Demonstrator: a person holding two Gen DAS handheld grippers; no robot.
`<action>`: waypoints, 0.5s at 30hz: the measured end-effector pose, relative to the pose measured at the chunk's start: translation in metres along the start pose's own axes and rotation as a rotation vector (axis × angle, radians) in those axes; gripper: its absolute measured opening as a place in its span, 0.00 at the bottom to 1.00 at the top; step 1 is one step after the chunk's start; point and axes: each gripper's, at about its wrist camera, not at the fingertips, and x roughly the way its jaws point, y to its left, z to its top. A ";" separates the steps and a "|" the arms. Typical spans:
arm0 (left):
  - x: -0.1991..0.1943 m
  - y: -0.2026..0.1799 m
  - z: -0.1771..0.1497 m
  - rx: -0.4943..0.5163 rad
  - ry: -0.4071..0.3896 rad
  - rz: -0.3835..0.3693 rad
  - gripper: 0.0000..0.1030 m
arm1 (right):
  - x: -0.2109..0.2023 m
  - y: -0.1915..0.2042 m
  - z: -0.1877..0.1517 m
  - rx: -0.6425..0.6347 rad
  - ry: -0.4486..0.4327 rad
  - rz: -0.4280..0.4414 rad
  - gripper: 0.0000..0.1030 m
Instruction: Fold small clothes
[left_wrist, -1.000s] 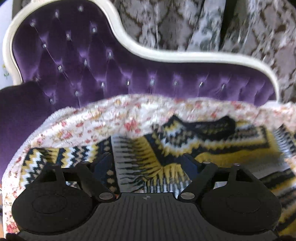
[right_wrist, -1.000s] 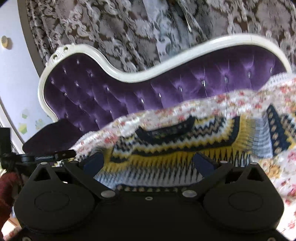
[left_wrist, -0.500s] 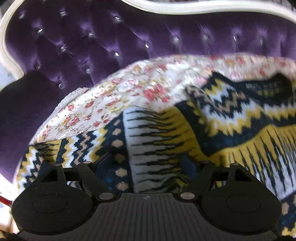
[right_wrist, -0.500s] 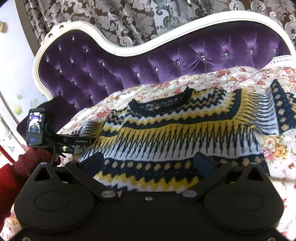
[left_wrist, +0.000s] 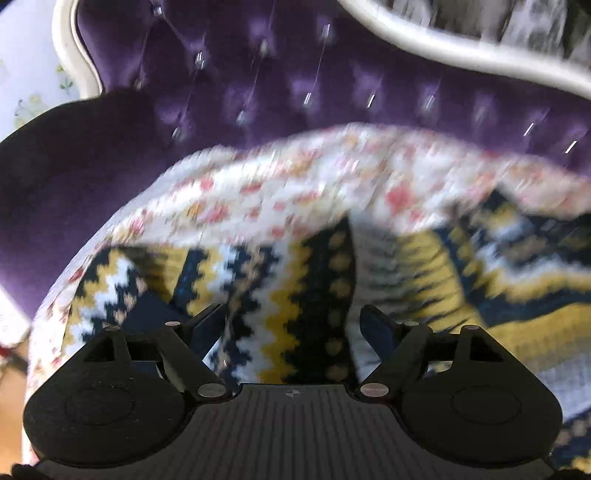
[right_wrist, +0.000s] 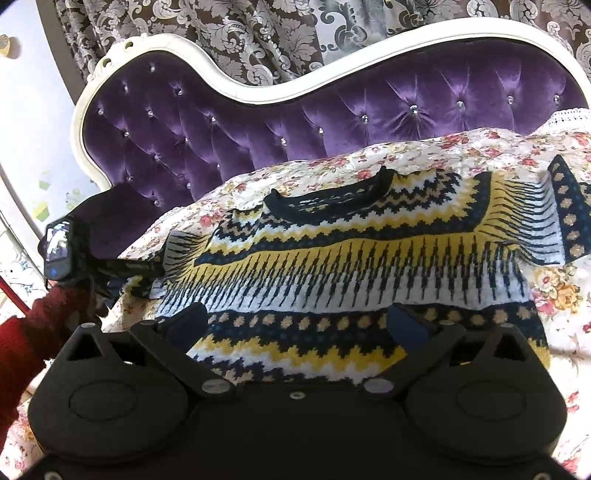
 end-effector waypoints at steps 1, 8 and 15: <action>-0.008 0.005 0.000 -0.013 -0.029 -0.023 0.78 | 0.000 0.000 0.000 0.002 -0.001 0.003 1.00; -0.040 0.049 -0.014 -0.005 -0.085 -0.013 0.79 | -0.002 0.001 -0.001 0.001 -0.010 0.012 1.00; -0.035 0.067 -0.049 0.101 -0.037 0.090 0.79 | 0.003 0.002 -0.005 0.000 0.016 0.025 1.00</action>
